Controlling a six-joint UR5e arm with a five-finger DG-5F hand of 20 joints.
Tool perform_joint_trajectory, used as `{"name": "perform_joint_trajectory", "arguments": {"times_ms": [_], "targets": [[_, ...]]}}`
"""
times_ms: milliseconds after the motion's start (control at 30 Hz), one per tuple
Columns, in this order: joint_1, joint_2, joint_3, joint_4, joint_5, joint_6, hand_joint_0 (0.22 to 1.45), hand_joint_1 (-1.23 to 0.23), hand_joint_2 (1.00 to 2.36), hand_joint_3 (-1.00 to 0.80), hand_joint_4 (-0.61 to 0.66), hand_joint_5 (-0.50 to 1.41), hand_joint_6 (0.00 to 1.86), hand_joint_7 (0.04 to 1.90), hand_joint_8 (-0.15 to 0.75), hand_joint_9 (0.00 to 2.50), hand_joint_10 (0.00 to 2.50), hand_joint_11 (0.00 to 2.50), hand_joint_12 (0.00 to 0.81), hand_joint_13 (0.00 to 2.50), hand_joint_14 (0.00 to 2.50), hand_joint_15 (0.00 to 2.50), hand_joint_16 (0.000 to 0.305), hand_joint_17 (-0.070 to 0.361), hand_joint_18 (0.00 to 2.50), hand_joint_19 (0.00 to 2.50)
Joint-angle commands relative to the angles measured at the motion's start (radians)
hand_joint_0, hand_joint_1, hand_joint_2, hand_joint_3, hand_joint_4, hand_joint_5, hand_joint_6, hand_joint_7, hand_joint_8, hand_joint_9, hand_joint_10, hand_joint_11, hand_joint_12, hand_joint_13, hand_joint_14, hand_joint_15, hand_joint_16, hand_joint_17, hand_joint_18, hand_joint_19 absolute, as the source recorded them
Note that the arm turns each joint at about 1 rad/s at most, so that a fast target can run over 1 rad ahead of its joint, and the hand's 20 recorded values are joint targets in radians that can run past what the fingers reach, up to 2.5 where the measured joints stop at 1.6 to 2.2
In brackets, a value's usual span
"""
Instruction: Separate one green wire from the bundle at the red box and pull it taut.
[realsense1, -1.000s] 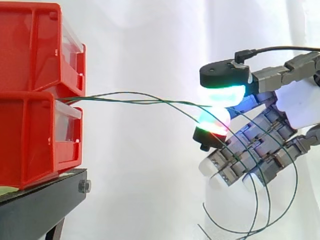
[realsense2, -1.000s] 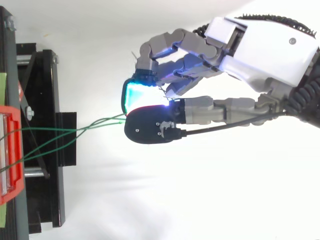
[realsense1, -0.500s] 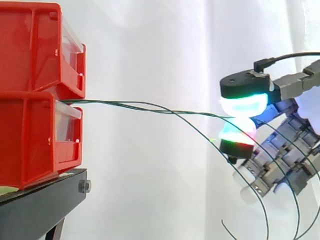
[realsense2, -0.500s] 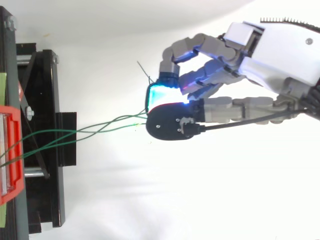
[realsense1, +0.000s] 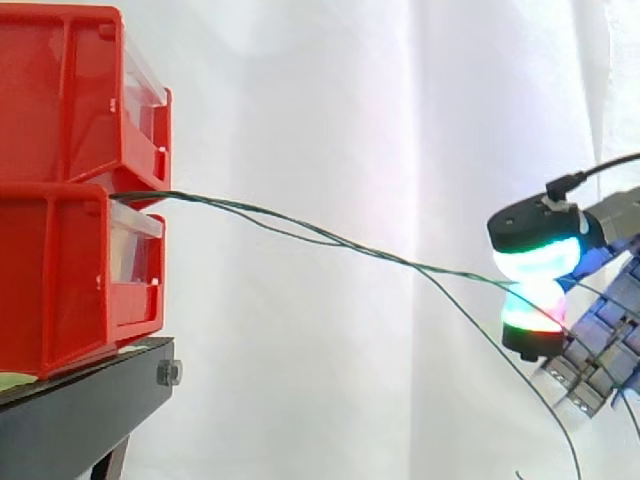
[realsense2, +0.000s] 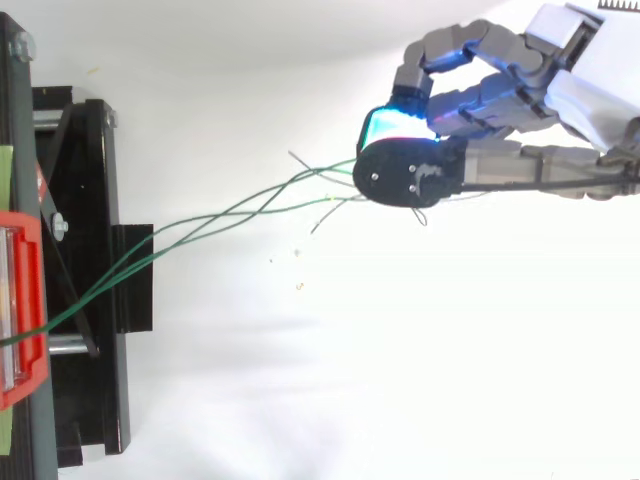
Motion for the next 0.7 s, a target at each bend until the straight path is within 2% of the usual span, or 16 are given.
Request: {"name": "perform_joint_trajectory", "arguments": {"times_ms": [0,33,100,233,267,300,333,367,433,467,533,567,667], "targets": [[0.000,0.000,-0.033,0.001,0.016,0.002,0.62,-0.73,1.02,-0.13,0.04,-0.15,0.88,1.19,0.279,0.73,0.01,0.29,0.358,0.71,0.01,0.26,0.051,0.115,0.69,0.45],[0.000,0.000,-0.056,0.006,0.011,0.010,0.62,-0.73,1.03,-0.13,0.04,-0.15,0.88,1.19,0.280,0.74,0.01,0.31,0.359,0.72,0.01,0.26,0.051,0.115,0.69,0.46],[0.000,0.000,-0.064,0.018,0.010,0.010,0.62,-0.73,1.03,-0.14,0.05,-0.15,0.88,1.19,0.280,0.75,0.01,0.32,0.360,0.72,0.01,0.27,0.051,0.115,0.69,0.46],[0.000,0.002,-0.064,0.056,-0.010,0.008,0.62,-0.73,1.02,-0.14,0.06,-0.15,0.88,1.18,0.283,0.79,0.02,0.36,0.360,0.74,0.01,0.28,0.052,0.117,0.70,0.47],[0.005,0.002,-0.059,0.062,-0.019,0.003,0.62,-0.73,1.03,-0.14,0.06,-0.15,0.88,1.18,0.281,0.82,0.02,0.39,0.362,0.74,0.01,0.28,0.052,0.117,0.70,0.47],[0.007,0.003,-0.051,0.061,-0.015,0.000,0.62,-0.73,1.02,-0.14,0.06,-0.15,0.88,1.18,0.284,0.85,0.02,0.43,0.362,0.75,0.01,0.29,0.052,0.118,0.71,0.47],[0.013,0.006,-0.030,0.045,-0.002,-0.010,0.61,-0.73,1.03,-0.14,0.06,-0.15,0.88,1.18,0.283,0.85,0.02,0.44,0.367,0.76,0.01,0.30,0.052,0.118,0.71,0.48],[0.023,0.006,0.004,-0.025,0.056,-0.036,0.61,-0.73,1.03,-0.14,0.06,-0.15,0.88,1.18,0.285,0.86,0.02,0.44,0.368,0.76,0.01,0.30,0.052,0.118,0.71,0.48],[0.028,0.006,0.025,-0.085,0.116,-0.043,0.62,-0.73,1.02,-0.15,0.06,-0.15,0.88,1.18,0.288,0.87,0.02,0.47,0.368,0.77,0.01,0.31,0.053,0.119,0.71,0.48],[0.031,0.006,0.038,-0.126,0.166,-0.050,0.62,-0.73,1.02,-0.15,0.06,-0.15,0.88,1.18,0.286,0.88,0.02,0.49,0.371,0.77,0.01,0.31,0.053,0.119,0.71,0.49],[0.037,0.006,0.041,-0.162,0.226,-0.041,0.62,-0.72,1.03,-0.15,0.06,-0.15,0.88,1.18,0.286,0.94,0.02,0.61,0.370,0.79,0.01,0.34,0.053,0.120,0.72,0.49],[0.042,0.006,0.041,-0.160,0.240,-0.038,0.62,-0.72,1.03,-0.15,0.06,-0.15,0.88,1.18,0.287,0.96,0.02,0.66,0.371,0.80,0.01,0.35,0.053,0.120,0.72,0.49],[0.051,0.006,0.041,-0.149,0.231,-0.040,0.62,-0.72,1.03,-0.15,0.07,-0.15,0.88,1.18,0.291,0.99,0.02,0.74,0.368,0.81,0.02,0.38,0.054,0.120,0.72,0.50]]}}
